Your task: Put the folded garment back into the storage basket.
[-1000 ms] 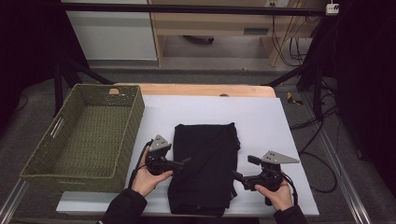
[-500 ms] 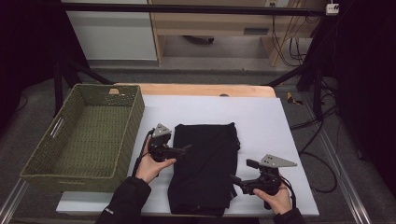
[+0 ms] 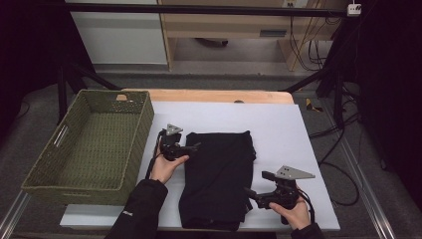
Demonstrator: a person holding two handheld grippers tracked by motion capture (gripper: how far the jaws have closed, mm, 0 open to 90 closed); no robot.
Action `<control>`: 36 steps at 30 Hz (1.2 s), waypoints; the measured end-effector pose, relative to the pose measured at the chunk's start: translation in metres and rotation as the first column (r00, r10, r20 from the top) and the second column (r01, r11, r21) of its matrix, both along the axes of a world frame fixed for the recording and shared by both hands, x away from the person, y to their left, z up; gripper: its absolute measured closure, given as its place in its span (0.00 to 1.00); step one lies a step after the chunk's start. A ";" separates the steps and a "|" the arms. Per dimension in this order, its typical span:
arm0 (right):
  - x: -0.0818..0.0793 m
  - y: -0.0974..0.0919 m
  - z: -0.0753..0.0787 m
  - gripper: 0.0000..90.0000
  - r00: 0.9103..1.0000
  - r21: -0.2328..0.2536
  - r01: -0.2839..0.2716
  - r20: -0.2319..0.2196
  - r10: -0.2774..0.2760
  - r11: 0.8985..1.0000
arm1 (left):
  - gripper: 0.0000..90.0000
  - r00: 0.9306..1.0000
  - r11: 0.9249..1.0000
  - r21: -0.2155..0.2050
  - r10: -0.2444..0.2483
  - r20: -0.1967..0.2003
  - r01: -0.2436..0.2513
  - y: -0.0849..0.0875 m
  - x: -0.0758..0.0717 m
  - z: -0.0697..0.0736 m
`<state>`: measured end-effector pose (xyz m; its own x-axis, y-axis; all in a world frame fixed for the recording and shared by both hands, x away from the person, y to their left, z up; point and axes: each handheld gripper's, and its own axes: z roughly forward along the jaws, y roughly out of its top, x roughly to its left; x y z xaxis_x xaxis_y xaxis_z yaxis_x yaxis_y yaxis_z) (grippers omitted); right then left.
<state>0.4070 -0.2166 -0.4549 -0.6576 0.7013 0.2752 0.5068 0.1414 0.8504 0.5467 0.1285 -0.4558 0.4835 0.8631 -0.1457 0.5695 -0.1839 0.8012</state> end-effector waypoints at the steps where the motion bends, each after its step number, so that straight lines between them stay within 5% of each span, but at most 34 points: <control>1: 0.000 0.000 0.000 0.03 1.000 0.000 0.001 -0.001 -0.001 1.000 | 0.15 1.000 1.000 -0.003 0.008 -0.012 -0.008 0.000 0.002 -0.002; 6: -0.001 0.001 0.000 0.03 1.000 -0.005 -0.005 -0.011 0.005 1.000 | 0.25 0.998 1.000 0.022 -0.014 -0.054 0.015 -0.004 0.005 -0.010; 16: -0.002 0.004 -0.003 0.03 0.999 -0.013 -0.011 -0.030 0.011 1.000 | 0.40 0.989 0.999 -0.024 -0.041 -0.143 0.038 -0.002 0.014 -0.022; 22: -0.001 0.004 -0.003 0.03 0.999 -0.006 -0.014 -0.036 0.013 1.000 | 0.47 0.975 0.996 -0.050 -0.083 -0.208 0.074 -0.005 0.009 -0.018; 26: -0.002 0.007 -0.003 0.03 0.999 -0.009 -0.015 -0.048 0.014 1.000 | 0.50 0.974 0.996 -0.030 -0.084 -0.209 0.079 -0.011 0.006 -0.017; 30: -0.004 0.011 -0.004 0.03 0.998 -0.017 -0.021 -0.058 0.020 1.000 | 0.58 0.975 0.995 -0.091 -0.069 -0.213 0.050 -0.011 0.010 -0.020; 36: -0.010 0.018 -0.009 0.04 0.994 -0.040 -0.023 -0.106 0.018 0.999 | 0.74 0.972 0.994 -0.093 -0.075 -0.221 0.055 -0.011 0.009 -0.021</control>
